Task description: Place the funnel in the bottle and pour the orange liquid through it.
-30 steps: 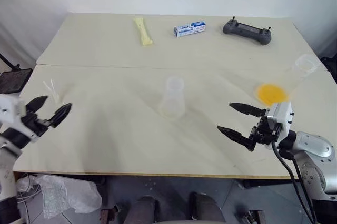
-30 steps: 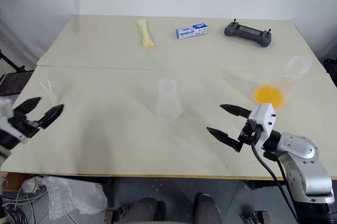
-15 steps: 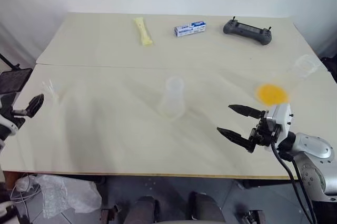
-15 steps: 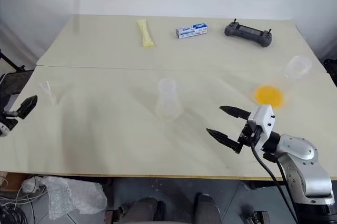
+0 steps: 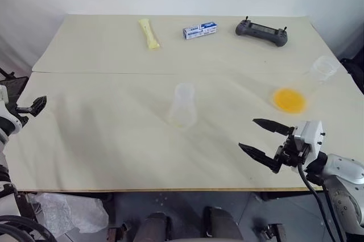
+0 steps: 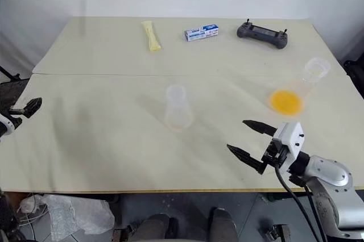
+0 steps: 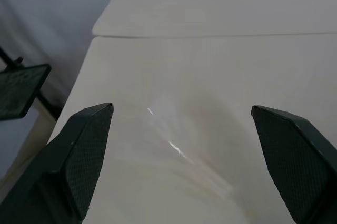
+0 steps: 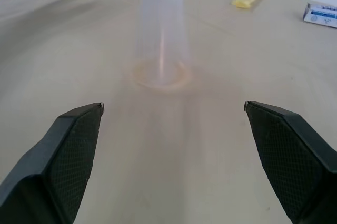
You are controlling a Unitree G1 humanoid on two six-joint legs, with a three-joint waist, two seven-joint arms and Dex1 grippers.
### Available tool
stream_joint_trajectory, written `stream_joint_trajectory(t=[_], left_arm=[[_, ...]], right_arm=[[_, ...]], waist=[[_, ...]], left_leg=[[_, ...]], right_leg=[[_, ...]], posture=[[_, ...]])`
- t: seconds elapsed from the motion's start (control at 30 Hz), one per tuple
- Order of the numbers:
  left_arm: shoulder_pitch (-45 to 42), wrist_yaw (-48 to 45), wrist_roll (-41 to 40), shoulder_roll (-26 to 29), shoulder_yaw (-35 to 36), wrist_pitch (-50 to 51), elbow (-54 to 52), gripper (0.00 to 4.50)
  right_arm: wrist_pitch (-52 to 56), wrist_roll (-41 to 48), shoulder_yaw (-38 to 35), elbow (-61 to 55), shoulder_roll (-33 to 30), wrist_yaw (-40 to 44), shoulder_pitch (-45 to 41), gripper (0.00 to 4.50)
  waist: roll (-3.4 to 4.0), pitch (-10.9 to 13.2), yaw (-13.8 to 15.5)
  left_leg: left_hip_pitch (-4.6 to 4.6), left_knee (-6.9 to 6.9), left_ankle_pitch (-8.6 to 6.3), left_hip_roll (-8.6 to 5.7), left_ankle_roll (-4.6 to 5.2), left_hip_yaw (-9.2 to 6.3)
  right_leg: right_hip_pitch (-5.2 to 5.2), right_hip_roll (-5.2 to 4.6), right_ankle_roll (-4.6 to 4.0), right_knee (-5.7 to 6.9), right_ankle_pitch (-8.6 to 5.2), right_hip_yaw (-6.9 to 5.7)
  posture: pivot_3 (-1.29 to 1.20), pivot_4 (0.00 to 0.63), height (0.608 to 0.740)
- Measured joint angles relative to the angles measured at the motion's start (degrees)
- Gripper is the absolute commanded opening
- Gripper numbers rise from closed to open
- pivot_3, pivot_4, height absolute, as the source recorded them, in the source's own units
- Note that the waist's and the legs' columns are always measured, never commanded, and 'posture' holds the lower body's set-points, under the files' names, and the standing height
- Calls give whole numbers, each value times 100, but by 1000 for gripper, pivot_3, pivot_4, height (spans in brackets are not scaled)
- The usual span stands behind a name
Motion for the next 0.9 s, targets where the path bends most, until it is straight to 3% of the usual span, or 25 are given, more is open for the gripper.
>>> stream_joint_trajectory(t=[0.47,0.9], left_arm=[[-154,121,91,181,-244,344,525,4472],[1038,-37,-155,154,-6,1072,-811,4472]], right_arm=[[18,5,-43,-23,-34,97,39,4500],[18,-6,-63,7,-51,116,-61,4500]], waist=[[-7,1,29],[-7,1,-2]], left_leg=[[0,1,0,0,1,1],[1,1,0,3,0,1]], right_leg=[[-2,-1,0,5,0,1],[-3,-4,0,5,0,7]], posture=[[0,150,740],[0,150,740]])
